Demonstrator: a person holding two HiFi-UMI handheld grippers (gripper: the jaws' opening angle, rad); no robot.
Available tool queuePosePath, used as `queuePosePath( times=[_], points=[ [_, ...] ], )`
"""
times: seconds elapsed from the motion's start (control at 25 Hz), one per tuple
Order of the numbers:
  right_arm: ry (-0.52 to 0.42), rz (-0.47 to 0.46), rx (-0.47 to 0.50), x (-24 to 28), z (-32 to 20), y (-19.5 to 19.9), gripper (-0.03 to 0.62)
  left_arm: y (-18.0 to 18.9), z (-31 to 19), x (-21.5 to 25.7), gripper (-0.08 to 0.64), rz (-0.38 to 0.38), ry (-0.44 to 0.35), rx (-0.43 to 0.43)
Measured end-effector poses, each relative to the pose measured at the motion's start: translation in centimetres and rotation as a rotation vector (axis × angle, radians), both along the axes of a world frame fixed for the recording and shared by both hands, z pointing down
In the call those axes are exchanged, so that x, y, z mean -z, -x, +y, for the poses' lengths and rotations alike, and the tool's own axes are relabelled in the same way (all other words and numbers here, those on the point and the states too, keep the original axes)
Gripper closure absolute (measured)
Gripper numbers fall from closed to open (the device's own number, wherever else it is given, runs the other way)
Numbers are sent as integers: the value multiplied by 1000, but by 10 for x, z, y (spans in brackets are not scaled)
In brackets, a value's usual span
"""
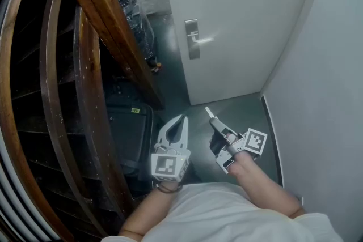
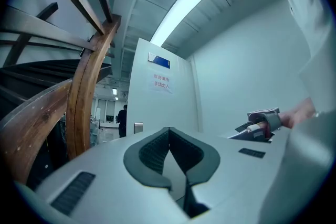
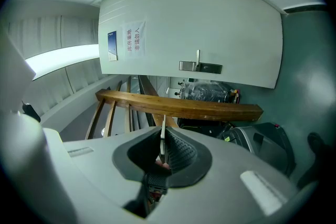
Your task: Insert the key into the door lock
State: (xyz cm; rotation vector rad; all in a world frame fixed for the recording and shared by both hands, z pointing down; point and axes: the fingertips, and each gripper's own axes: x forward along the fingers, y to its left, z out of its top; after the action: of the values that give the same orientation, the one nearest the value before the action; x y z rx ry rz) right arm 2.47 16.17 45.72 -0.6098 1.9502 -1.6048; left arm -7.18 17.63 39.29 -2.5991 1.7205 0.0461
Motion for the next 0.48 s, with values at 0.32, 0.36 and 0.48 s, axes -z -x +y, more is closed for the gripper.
queuePosePath(
  times=[0.32,0.36,0.48],
  points=[
    [-1,8,-64,5,-86,43,568,54,-87,9,554,4,-7,-38],
    [-5,6,-77,9,-97,48,568,60,-100,13,554,11,-10,-45],
    [-19,4,-112,18,-124,59,568,75,-131,20,554,10,-18,-73]
  ],
)
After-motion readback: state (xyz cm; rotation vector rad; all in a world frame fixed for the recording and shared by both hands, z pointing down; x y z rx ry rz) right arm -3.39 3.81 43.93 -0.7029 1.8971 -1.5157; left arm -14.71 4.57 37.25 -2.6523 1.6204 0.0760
